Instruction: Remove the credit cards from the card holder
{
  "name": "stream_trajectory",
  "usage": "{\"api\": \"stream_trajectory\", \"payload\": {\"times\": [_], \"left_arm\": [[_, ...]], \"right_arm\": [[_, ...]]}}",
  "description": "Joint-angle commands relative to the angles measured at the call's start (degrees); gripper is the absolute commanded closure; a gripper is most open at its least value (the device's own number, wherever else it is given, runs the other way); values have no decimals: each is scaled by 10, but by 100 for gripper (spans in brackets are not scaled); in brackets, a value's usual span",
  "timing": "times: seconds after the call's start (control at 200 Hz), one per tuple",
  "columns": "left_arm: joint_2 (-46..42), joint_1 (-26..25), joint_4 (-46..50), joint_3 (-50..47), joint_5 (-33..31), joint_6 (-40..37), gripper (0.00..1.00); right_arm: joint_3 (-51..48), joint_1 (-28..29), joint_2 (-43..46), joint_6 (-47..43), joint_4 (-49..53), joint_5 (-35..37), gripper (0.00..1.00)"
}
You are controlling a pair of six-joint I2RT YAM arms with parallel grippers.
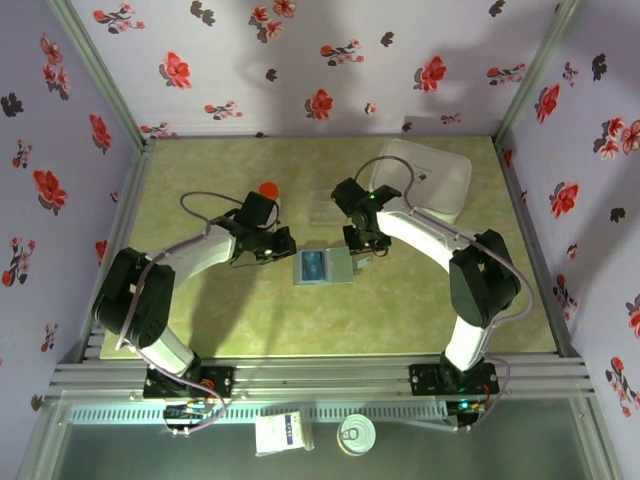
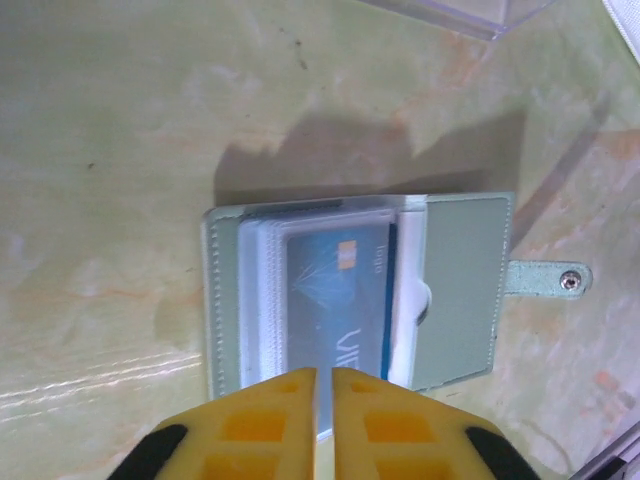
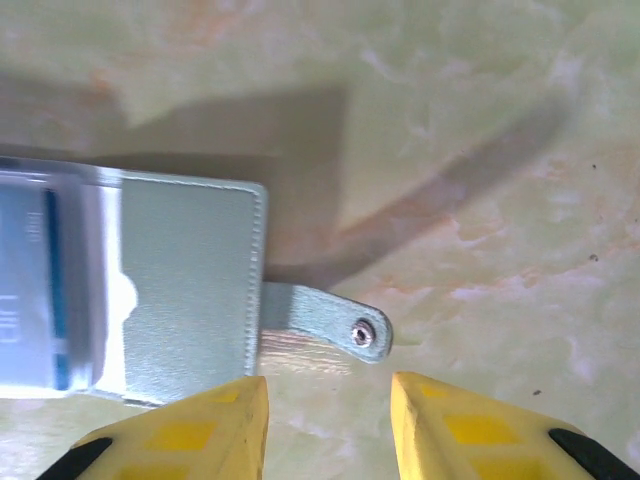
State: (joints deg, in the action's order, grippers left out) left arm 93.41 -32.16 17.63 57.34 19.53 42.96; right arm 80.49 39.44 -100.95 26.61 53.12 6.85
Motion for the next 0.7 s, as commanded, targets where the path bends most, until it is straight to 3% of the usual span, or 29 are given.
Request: {"api": "stream_trajectory", "payload": {"times": [0.0, 0.185, 0.695], "left_arm": [[33, -13, 12, 23, 2, -5, 83], [70, -26, 14, 42, 3, -5, 75], [110, -38, 41, 31, -34, -22, 81]], "right_arm": [[8, 8, 13, 32, -14, -47, 62], [-34, 8, 14, 79, -126, -157, 61], [-117, -6, -31, 142, -298, -282, 66]]}}
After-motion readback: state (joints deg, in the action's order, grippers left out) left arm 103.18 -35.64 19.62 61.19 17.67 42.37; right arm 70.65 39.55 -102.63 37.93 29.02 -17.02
